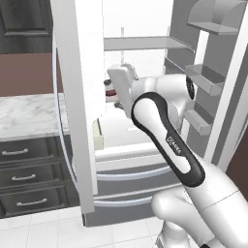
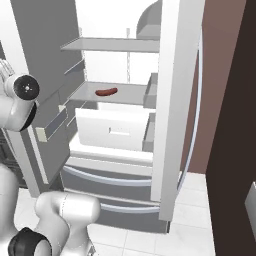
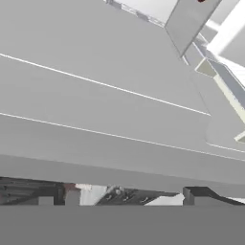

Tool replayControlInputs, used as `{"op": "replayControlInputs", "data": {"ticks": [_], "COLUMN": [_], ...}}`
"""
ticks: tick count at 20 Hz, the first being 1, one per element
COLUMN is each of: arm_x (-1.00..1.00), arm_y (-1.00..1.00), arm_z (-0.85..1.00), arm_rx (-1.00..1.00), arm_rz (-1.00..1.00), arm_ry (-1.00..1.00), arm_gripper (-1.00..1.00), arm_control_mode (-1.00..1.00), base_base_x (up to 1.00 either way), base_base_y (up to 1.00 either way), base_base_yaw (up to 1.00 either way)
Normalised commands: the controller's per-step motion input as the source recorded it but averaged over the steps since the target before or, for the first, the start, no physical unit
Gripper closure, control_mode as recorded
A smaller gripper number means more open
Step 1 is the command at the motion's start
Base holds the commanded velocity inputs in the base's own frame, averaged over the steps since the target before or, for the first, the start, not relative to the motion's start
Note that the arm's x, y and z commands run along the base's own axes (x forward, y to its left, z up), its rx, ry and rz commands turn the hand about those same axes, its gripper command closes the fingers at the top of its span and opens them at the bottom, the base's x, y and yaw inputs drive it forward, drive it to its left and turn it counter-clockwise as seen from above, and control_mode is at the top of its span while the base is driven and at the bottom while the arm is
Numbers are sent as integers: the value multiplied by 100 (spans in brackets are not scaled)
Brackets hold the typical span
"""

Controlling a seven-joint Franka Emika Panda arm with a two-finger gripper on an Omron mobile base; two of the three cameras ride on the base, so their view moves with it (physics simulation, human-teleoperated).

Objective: Move the hot dog bun to the plate on the dining table and place the condiment next to that plate. Then navigate to the fridge and take the sausage and place it on the plate as well.

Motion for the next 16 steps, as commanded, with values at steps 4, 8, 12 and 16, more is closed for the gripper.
{"op": "replayControlInputs", "data": {"ticks": [4,8,12,16], "arm_x": [-53,-41,-20,-32], "arm_y": [-81,-71,-46,-57], "arm_z": [0,0,0,-1], "arm_rx": [-9,-14,-16,-4], "arm_rz": [-6,-8,-8,-5], "arm_ry": [-4,0,2,2], "arm_gripper": [-100,-100,-100,-100], "arm_control_mode": [-100,-100,-100,-100], "base_base_x": [0,0,0,0], "base_base_y": [0,0,0,0], "base_base_yaw": [0,0,0,0]}}
